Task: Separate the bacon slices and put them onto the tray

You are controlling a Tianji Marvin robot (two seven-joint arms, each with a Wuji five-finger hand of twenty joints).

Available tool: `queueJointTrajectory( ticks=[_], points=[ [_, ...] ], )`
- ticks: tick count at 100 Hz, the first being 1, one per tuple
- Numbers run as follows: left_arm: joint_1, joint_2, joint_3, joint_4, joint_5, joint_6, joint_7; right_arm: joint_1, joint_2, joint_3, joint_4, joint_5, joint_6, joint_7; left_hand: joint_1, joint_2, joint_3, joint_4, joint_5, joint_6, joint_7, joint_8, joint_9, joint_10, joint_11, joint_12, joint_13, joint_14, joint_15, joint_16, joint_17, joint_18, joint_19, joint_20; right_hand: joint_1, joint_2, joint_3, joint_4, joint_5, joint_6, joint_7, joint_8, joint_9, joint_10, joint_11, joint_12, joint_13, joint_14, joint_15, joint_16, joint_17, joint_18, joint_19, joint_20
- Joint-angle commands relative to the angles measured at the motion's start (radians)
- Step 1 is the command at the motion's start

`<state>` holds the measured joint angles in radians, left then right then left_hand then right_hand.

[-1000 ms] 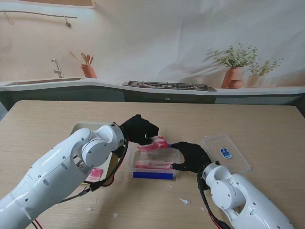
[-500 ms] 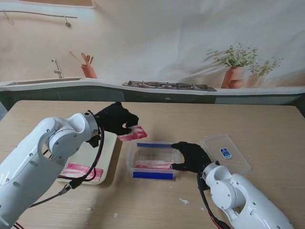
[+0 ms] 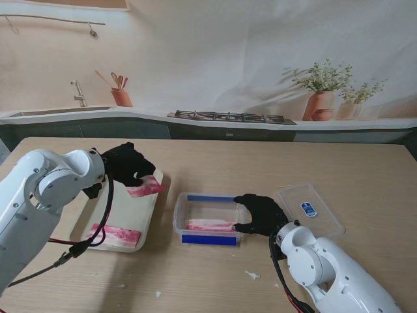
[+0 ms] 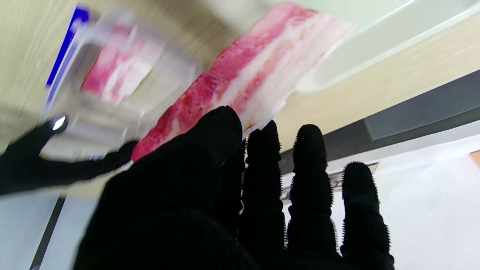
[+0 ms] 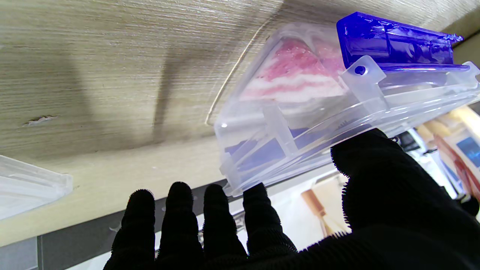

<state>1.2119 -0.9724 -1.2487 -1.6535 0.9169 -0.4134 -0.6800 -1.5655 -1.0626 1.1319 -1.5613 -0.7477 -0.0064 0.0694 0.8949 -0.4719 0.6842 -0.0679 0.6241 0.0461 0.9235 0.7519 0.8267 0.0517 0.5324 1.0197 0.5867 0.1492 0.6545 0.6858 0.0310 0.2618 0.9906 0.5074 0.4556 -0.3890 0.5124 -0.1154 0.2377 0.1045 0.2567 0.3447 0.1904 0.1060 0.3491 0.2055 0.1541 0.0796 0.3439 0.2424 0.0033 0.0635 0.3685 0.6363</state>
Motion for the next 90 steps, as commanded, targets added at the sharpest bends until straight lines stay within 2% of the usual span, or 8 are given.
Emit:
queueJointTrajectory(
  ticks=[1,25,57,76,90],
  points=[
    [-0.011,0.017,-0.007,0.038,0.033,-0.016,-0.016,-0.006,-0.007,-0.004,-0.004,0.000,0.003,0.015,0.019,0.025,-0.002,0.014,-0.009,-0.037,0.056,0.020,-0.004,-0.031,-0.004,0.024,-0.022,-0.007,-0.010,-0.011,-0.018,-0.019,-0.018,-0.009,0.010,0.017,0.005,0.024,-0.023,0.018,0.004,-0.005,-0.012,-0.036,0.006,0.001,-0.023,-0.029,0.004,0.006,-0.004,0.003,-0.030,0.021],
    [-0.042,0.028,0.032,0.113,0.115,-0.052,-0.052,-0.007,-0.007,-0.004,-0.005,0.000,0.005,0.014,0.016,0.042,-0.020,0.020,-0.030,-0.061,0.058,0.022,-0.023,-0.052,-0.015,0.025,-0.039,-0.035,-0.027,-0.016,-0.035,-0.040,-0.038,-0.017,0.011,0.017,0.002,0.024,-0.023,0.019,0.003,-0.006,-0.012,-0.035,0.006,0.000,-0.023,-0.030,0.004,0.005,-0.003,0.002,-0.028,0.022],
    [-0.127,0.040,0.169,0.214,0.158,-0.074,-0.089,-0.007,-0.008,-0.004,-0.005,0.000,0.008,0.014,0.005,0.051,-0.028,0.032,-0.047,-0.094,0.065,0.027,-0.041,-0.080,-0.021,0.027,-0.055,-0.069,-0.041,-0.023,-0.059,-0.062,-0.060,-0.026,0.011,0.017,0.001,0.024,-0.022,0.019,0.003,-0.006,-0.012,-0.036,0.005,0.000,-0.023,-0.030,0.003,0.005,-0.004,0.003,-0.027,0.023],
    [-0.169,0.047,0.248,0.261,0.178,-0.098,-0.086,-0.010,-0.008,-0.003,-0.006,-0.002,0.009,0.012,-0.002,0.053,-0.028,0.038,-0.055,-0.118,0.067,0.027,-0.048,-0.097,-0.026,0.023,-0.061,-0.087,-0.048,-0.028,-0.065,-0.071,-0.066,-0.028,0.010,0.019,0.000,0.024,-0.023,0.019,0.002,-0.006,-0.012,-0.036,0.005,0.000,-0.023,-0.031,0.003,0.005,-0.004,0.002,-0.027,0.024],
    [-0.190,0.049,0.294,0.285,0.211,-0.130,-0.057,-0.009,-0.008,-0.003,-0.006,-0.002,0.010,0.013,-0.014,0.051,-0.026,0.040,-0.058,-0.151,0.071,0.024,-0.053,-0.121,-0.029,0.019,-0.071,-0.110,-0.050,-0.030,-0.071,-0.076,-0.066,-0.028,0.009,0.019,-0.001,0.024,-0.022,0.019,0.002,-0.006,-0.012,-0.036,0.004,0.000,-0.023,-0.030,0.003,0.005,-0.004,0.002,-0.027,0.024]
  ],
)
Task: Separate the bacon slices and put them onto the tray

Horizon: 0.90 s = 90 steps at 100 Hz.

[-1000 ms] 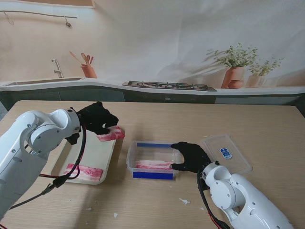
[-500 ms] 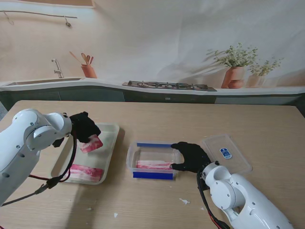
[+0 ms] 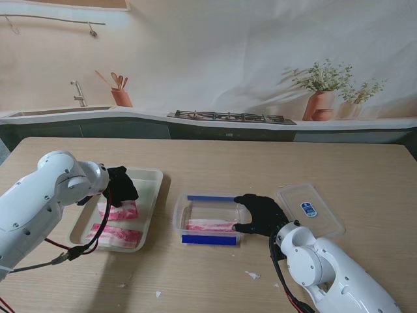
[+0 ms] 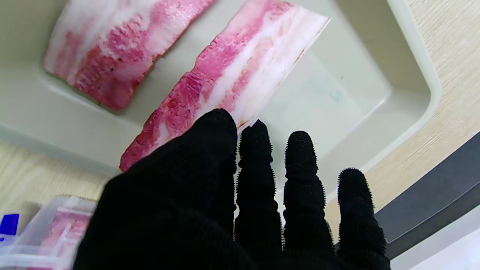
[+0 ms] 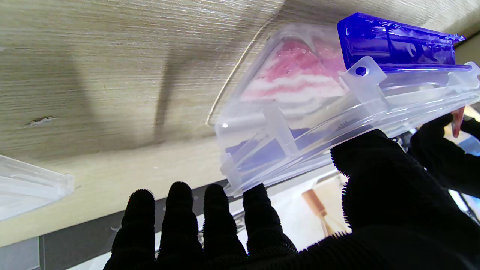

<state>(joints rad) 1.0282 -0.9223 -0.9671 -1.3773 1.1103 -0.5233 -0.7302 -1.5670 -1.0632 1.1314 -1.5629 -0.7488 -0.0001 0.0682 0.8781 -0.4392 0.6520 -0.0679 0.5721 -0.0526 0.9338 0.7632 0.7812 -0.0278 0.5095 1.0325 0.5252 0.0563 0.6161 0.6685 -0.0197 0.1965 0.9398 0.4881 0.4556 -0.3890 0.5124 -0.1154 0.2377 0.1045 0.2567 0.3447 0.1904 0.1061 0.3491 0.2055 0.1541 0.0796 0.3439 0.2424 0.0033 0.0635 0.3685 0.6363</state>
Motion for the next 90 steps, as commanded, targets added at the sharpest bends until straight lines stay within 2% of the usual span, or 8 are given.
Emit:
queueJointTrajectory(
  ticks=[1,17,37,51,55,66,81,90],
  points=[
    [-0.008,0.000,0.015,0.010,0.020,-0.023,-0.006,-0.008,-0.007,-0.002,-0.005,-0.001,0.003,0.014,0.002,0.019,0.006,0.040,-0.007,-0.055,0.061,0.012,-0.009,-0.042,-0.006,0.006,-0.010,-0.018,-0.012,-0.013,-0.021,-0.012,-0.015,-0.008,0.009,0.019,-0.001,0.024,-0.023,0.020,0.002,-0.006,-0.012,-0.036,0.004,0.000,-0.023,-0.030,0.003,0.005,-0.004,0.002,-0.027,0.024],
    [-0.022,0.001,0.056,0.044,0.051,-0.046,0.044,-0.007,-0.007,-0.004,-0.003,0.001,0.004,0.015,-0.012,0.014,0.011,0.037,-0.007,-0.072,0.063,0.002,-0.004,-0.054,-0.009,-0.004,-0.008,-0.029,-0.010,-0.015,-0.022,-0.010,-0.013,-0.007,0.010,0.020,-0.002,0.024,-0.023,0.020,0.002,-0.006,-0.012,-0.036,0.005,0.000,-0.023,-0.030,0.003,0.005,-0.004,0.002,-0.027,0.024],
    [-0.023,-0.001,0.084,0.069,0.038,-0.006,0.063,-0.007,-0.007,-0.004,-0.004,0.000,0.008,0.015,-0.017,0.009,0.011,0.028,-0.001,-0.054,0.068,-0.020,0.007,-0.040,-0.004,-0.011,0.001,-0.014,-0.001,-0.015,-0.029,0.003,-0.015,-0.006,0.010,0.023,-0.003,0.025,-0.022,0.019,0.002,-0.006,-0.012,-0.036,0.005,0.000,-0.024,-0.031,0.003,0.005,-0.006,0.000,-0.028,0.024],
    [-0.016,-0.004,0.086,0.078,0.037,0.025,0.080,-0.007,-0.007,-0.003,-0.003,-0.001,0.006,0.014,-0.052,-0.018,0.031,0.019,0.007,-0.012,0.056,-0.101,0.012,-0.011,-0.011,-0.031,0.010,0.012,0.002,-0.018,-0.028,0.028,-0.024,0.000,0.010,0.023,-0.006,0.025,-0.023,0.019,0.002,-0.006,-0.012,-0.037,0.005,0.000,-0.024,-0.030,0.002,0.005,-0.006,0.001,-0.028,0.025],
    [-0.014,-0.004,0.085,0.076,0.036,0.034,0.074,-0.007,-0.007,-0.003,-0.003,-0.001,0.006,0.014,-0.064,-0.018,0.023,0.019,-0.003,0.015,0.017,-0.157,-0.037,0.005,0.029,-0.084,-0.003,0.018,-0.007,-0.022,-0.033,0.029,-0.035,0.001,0.010,0.024,-0.006,0.025,-0.023,0.018,0.002,-0.006,-0.012,-0.036,0.005,0.000,-0.024,-0.031,0.002,0.005,-0.006,0.001,-0.028,0.025],
    [-0.008,-0.003,0.080,0.067,0.044,0.043,0.055,-0.008,-0.007,-0.003,-0.003,0.000,0.007,0.013,-0.143,-0.015,0.044,0.039,-0.026,0.076,-0.110,-0.252,-0.168,0.031,0.126,-0.275,-0.041,0.034,-0.028,-0.020,-0.041,0.037,-0.052,0.007,0.011,0.025,-0.007,0.025,-0.022,0.018,0.002,-0.006,-0.012,-0.037,0.005,0.000,-0.024,-0.031,0.002,0.005,-0.007,0.001,-0.028,0.025],
    [0.007,-0.004,0.056,0.048,0.067,0.045,0.038,-0.007,-0.007,-0.004,-0.001,0.000,0.006,0.013,-0.290,0.102,0.036,0.134,-0.047,0.161,-0.362,-0.357,-0.291,0.058,0.067,-0.439,-0.105,0.046,-0.060,-0.028,-0.049,0.039,-0.067,0.012,0.011,0.026,-0.009,0.025,-0.023,0.018,0.001,-0.006,-0.012,-0.037,0.004,0.000,-0.024,-0.030,0.002,0.005,-0.007,0.001,-0.028,0.025],
    [0.021,-0.005,0.033,0.032,0.082,0.048,0.029,-0.006,-0.007,-0.005,-0.001,0.000,0.007,0.014,-0.309,0.111,-0.020,0.130,-0.110,0.196,-0.473,-0.422,-0.377,0.089,0.006,-0.508,-0.159,0.051,-0.090,-0.042,-0.052,0.039,-0.075,0.016,0.012,0.025,-0.009,0.025,-0.023,0.018,0.001,-0.006,-0.012,-0.036,0.004,0.000,-0.025,-0.030,0.002,0.005,-0.007,0.001,-0.028,0.025]
  ],
)
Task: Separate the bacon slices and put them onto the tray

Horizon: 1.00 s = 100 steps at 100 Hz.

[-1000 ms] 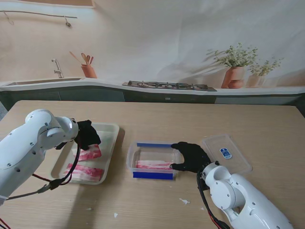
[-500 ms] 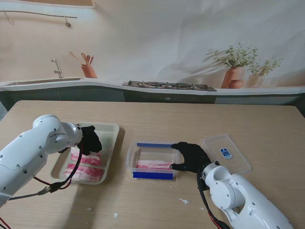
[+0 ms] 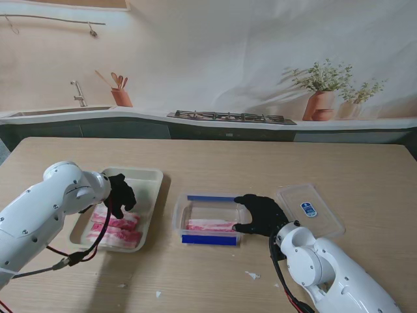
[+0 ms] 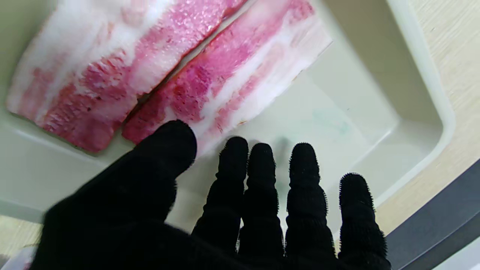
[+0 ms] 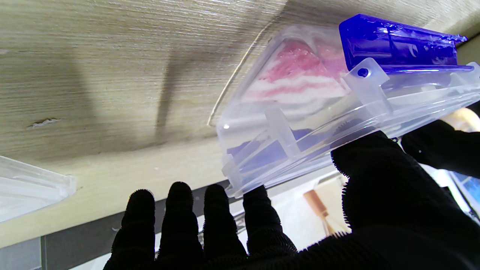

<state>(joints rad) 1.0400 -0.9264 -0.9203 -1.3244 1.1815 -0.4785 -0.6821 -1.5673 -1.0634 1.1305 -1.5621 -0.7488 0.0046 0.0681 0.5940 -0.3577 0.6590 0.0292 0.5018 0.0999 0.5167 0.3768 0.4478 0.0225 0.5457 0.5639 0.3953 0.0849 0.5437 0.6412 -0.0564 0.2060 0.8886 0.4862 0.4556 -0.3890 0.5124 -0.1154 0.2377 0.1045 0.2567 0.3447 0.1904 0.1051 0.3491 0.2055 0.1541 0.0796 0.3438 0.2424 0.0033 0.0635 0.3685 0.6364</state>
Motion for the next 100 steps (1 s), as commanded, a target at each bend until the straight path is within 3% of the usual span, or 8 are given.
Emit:
queueJointTrajectory(
  ticks=[1,24,43,51,59,67,78,100],
  points=[
    [0.011,-0.001,-0.017,-0.023,0.013,0.003,-0.017,-0.006,-0.007,-0.004,-0.001,0.000,0.002,0.014,-0.027,0.030,-0.032,0.031,-0.045,0.047,-0.063,-0.040,-0.050,0.041,-0.036,-0.046,-0.034,0.024,-0.021,-0.017,-0.015,0.029,-0.024,0.018,0.012,0.025,-0.009,0.025,-0.023,0.019,0.001,-0.006,-0.012,-0.035,0.004,0.000,-0.024,-0.029,0.002,0.005,-0.007,0.001,-0.028,0.025],
    [0.060,-0.011,-0.095,-0.056,0.079,-0.007,0.057,-0.005,-0.007,-0.005,-0.001,0.000,0.002,0.014,-0.054,0.061,-0.098,-0.001,-0.144,0.088,-0.154,-0.099,-0.153,0.071,-0.091,-0.126,-0.106,0.037,-0.074,-0.057,-0.003,0.026,-0.013,0.034,0.013,0.025,-0.010,0.026,-0.023,0.019,0.001,-0.006,-0.012,-0.035,0.004,0.000,-0.024,-0.031,0.002,0.005,-0.007,0.000,-0.028,0.025],
    [0.122,-0.026,-0.184,-0.106,0.100,0.004,0.175,-0.006,-0.007,-0.005,0.000,-0.001,0.000,0.013,-0.047,0.090,-0.145,-0.023,-0.213,0.042,-0.148,-0.102,-0.165,0.074,-0.099,-0.163,-0.124,0.050,-0.097,-0.084,0.005,0.033,-0.001,0.040,0.013,0.023,-0.010,0.026,-0.023,0.018,0.002,-0.005,-0.012,-0.036,0.005,0.000,-0.025,-0.030,0.002,0.005,-0.006,0.001,-0.028,0.025],
    [0.140,-0.032,-0.213,-0.147,0.078,0.006,0.173,-0.005,-0.007,-0.005,0.001,-0.001,-0.001,0.013,-0.049,0.109,-0.168,-0.027,-0.255,0.054,-0.165,-0.111,-0.219,0.061,-0.110,-0.172,-0.172,0.039,-0.132,-0.106,0.009,0.031,0.001,0.039,0.012,0.025,-0.009,0.026,-0.023,0.018,0.002,-0.005,-0.013,-0.035,0.005,0.000,-0.024,-0.030,0.003,0.005,-0.005,-0.001,-0.028,0.025],
    [0.152,-0.036,-0.230,-0.197,0.005,0.030,0.121,-0.004,-0.007,-0.006,0.002,0.000,-0.002,0.013,-0.015,0.155,-0.263,-0.017,-0.281,0.062,-0.193,-0.127,-0.242,0.070,-0.220,-0.243,-0.255,0.034,-0.191,-0.159,-0.001,0.011,-0.012,0.028,0.013,0.025,-0.009,0.026,-0.024,0.018,0.001,-0.005,-0.012,-0.036,0.004,0.000,-0.025,-0.031,0.003,0.005,-0.004,0.000,-0.027,0.025],
    [0.156,-0.043,-0.232,-0.218,-0.068,0.042,0.137,-0.003,-0.007,-0.007,0.002,0.003,-0.004,0.014,0.001,0.145,-0.269,-0.010,-0.259,0.068,-0.188,-0.125,-0.243,0.079,-0.235,-0.248,-0.263,0.038,-0.197,-0.166,0.007,0.011,-0.005,0.031,0.012,0.025,-0.010,0.026,-0.024,0.018,0.001,-0.005,-0.012,-0.035,0.004,0.000,-0.025,-0.030,0.003,0.005,-0.002,-0.002,-0.027,0.026],
    [0.155,-0.055,-0.218,-0.243,-0.117,0.036,0.213,-0.003,-0.007,-0.004,0.003,0.003,-0.010,0.013,-0.006,0.133,-0.223,-0.005,-0.207,0.073,-0.166,-0.116,-0.229,0.085,-0.141,-0.202,-0.205,0.050,-0.156,-0.158,0.039,0.025,0.031,0.038,0.011,0.024,-0.011,0.025,-0.024,0.017,0.001,-0.005,-0.012,-0.036,0.004,0.000,-0.025,-0.031,0.002,0.005,-0.001,-0.001,-0.027,0.025],
    [0.122,-0.075,-0.110,-0.289,-0.316,0.134,0.221,-0.005,-0.008,0.001,0.003,0.009,-0.020,0.010,0.017,0.093,-0.085,-0.035,-0.067,0.033,0.036,-0.013,-0.002,0.087,-0.019,-0.132,0.028,0.071,0.016,-0.057,0.148,0.063,0.155,0.057,0.006,0.029,-0.014,0.025,-0.024,0.017,0.001,-0.006,-0.012,-0.036,0.003,0.000,-0.025,-0.031,0.003,0.005,-0.001,-0.001,-0.027,0.025]
  ],
)
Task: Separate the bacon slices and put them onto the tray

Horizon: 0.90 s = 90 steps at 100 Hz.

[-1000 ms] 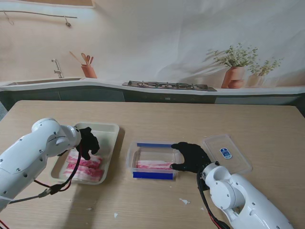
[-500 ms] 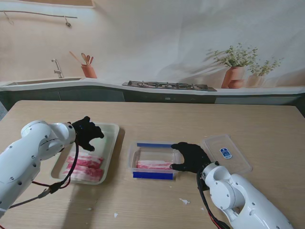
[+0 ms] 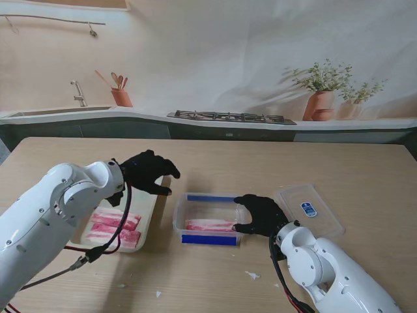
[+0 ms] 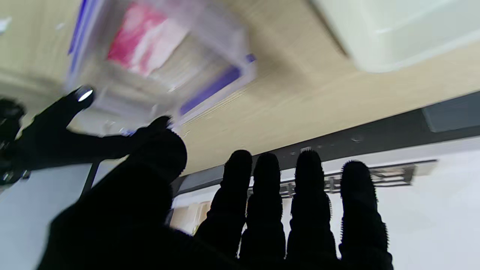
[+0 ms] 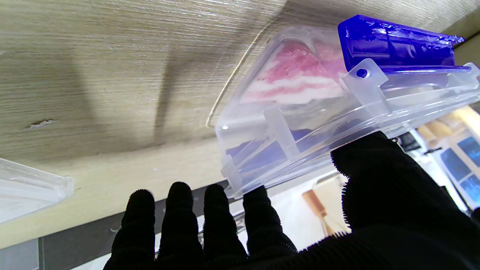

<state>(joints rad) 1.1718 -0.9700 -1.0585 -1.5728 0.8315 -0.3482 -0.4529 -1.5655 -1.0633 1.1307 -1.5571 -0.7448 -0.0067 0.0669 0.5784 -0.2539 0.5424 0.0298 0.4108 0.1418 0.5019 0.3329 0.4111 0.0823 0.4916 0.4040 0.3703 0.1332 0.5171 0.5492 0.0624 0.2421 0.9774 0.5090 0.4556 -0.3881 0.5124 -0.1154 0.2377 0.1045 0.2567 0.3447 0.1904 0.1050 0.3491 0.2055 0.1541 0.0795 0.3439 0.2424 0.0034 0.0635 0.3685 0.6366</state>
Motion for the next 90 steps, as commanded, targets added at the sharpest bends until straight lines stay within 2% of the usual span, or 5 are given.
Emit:
queueJointTrajectory(
  ticks=[1,20,47,74,90],
  points=[
    [-0.012,-0.032,0.035,-0.042,0.027,0.009,-0.008,-0.007,-0.008,0.001,-0.002,0.005,-0.010,0.010,0.032,-0.013,0.034,-0.035,0.031,-0.012,0.059,0.036,0.044,0.027,0.039,0.032,0.064,0.024,0.049,0.039,0.038,0.027,0.074,0.037,0.007,0.029,-0.013,0.025,-0.024,0.016,0.001,-0.006,-0.012,-0.036,0.003,0.000,-0.024,-0.031,0.003,0.005,-0.001,-0.001,-0.027,0.025],
    [-0.073,-0.046,0.173,-0.044,-0.136,0.155,-0.036,-0.013,-0.009,0.011,-0.004,0.008,-0.021,0.003,0.033,-0.042,0.074,-0.040,0.095,0.000,0.112,0.066,0.145,0.038,0.076,0.072,0.172,0.046,0.128,0.094,0.124,0.042,0.165,0.078,0.008,0.029,-0.018,0.025,-0.023,0.014,0.000,-0.006,-0.012,-0.035,0.003,-0.001,-0.024,-0.031,0.002,0.005,0.000,0.001,-0.027,0.025],
    [-0.165,-0.061,0.349,-0.015,-0.230,0.292,-0.055,-0.016,-0.009,0.017,-0.007,0.010,-0.030,0.001,0.074,-0.032,0.069,-0.042,0.159,0.022,0.057,0.028,0.199,0.075,0.023,0.034,0.221,0.091,0.072,0.052,0.171,0.059,0.183,0.089,0.009,0.030,-0.023,0.026,-0.023,0.007,0.000,-0.005,-0.012,-0.034,0.003,0.000,-0.024,-0.030,0.001,0.004,0.000,0.002,-0.026,0.026],
    [-0.226,-0.094,0.479,0.059,-0.392,0.472,-0.040,-0.018,-0.009,0.019,-0.009,0.010,-0.030,0.002,0.116,-0.002,0.037,-0.042,0.204,0.097,-0.047,-0.029,0.187,0.151,-0.024,-0.037,0.174,0.166,-0.010,-0.032,0.211,0.111,0.103,0.044,0.013,0.028,-0.024,0.027,-0.024,0.010,0.000,-0.005,-0.012,-0.034,0.003,0.000,-0.024,-0.030,0.001,0.004,0.000,0.001,-0.026,0.026],
    [-0.238,-0.118,0.516,0.107,-0.455,0.523,-0.009,-0.018,-0.009,0.019,-0.010,0.010,-0.028,0.005,0.133,-0.007,0.034,-0.046,0.199,0.116,-0.075,-0.043,0.157,0.168,-0.031,-0.044,0.127,0.184,-0.023,-0.047,0.201,0.133,0.066,0.026,0.013,0.029,-0.024,0.027,-0.024,0.011,-0.001,-0.005,-0.012,-0.034,0.004,0.000,-0.024,-0.030,0.001,0.004,0.000,0.001,-0.026,0.026]
  ],
)
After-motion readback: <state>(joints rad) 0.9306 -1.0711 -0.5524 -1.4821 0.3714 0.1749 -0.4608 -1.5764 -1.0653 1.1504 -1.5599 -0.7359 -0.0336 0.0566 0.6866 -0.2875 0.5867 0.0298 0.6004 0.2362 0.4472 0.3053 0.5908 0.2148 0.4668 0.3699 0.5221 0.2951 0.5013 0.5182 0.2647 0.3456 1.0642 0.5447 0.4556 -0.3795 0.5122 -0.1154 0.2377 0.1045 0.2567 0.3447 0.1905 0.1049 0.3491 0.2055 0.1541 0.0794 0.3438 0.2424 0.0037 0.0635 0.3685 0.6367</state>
